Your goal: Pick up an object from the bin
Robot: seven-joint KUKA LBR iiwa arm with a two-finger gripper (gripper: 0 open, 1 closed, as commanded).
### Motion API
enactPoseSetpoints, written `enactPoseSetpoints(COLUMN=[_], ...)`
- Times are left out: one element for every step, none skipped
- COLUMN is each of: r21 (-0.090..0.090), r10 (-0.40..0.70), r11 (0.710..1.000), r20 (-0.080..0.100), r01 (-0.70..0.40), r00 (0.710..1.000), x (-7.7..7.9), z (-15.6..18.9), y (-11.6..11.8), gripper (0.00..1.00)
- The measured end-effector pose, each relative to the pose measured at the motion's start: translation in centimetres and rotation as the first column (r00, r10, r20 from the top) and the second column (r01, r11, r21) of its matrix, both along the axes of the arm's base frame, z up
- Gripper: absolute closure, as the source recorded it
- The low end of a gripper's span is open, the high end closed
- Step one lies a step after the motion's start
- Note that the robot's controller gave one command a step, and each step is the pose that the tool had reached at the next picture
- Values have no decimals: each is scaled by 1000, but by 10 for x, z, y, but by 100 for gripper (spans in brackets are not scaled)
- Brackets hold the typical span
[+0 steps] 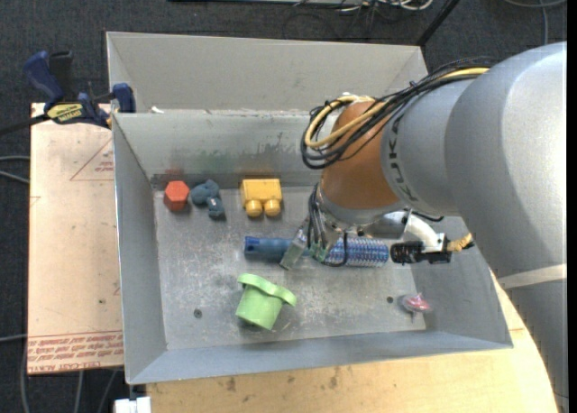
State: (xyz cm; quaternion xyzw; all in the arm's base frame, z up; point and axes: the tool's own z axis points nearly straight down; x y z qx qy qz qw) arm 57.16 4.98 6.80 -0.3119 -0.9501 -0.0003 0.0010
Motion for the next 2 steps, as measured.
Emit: enactPoseSetpoints(r21=[0, 0], r10=[1, 4], r11=[1000, 1000], r20=[4, 10], r01=[-1, -4], r00=[1000, 1000], x=[0, 2], z=[17, 133], y=[0, 1], gripper=[100, 100])
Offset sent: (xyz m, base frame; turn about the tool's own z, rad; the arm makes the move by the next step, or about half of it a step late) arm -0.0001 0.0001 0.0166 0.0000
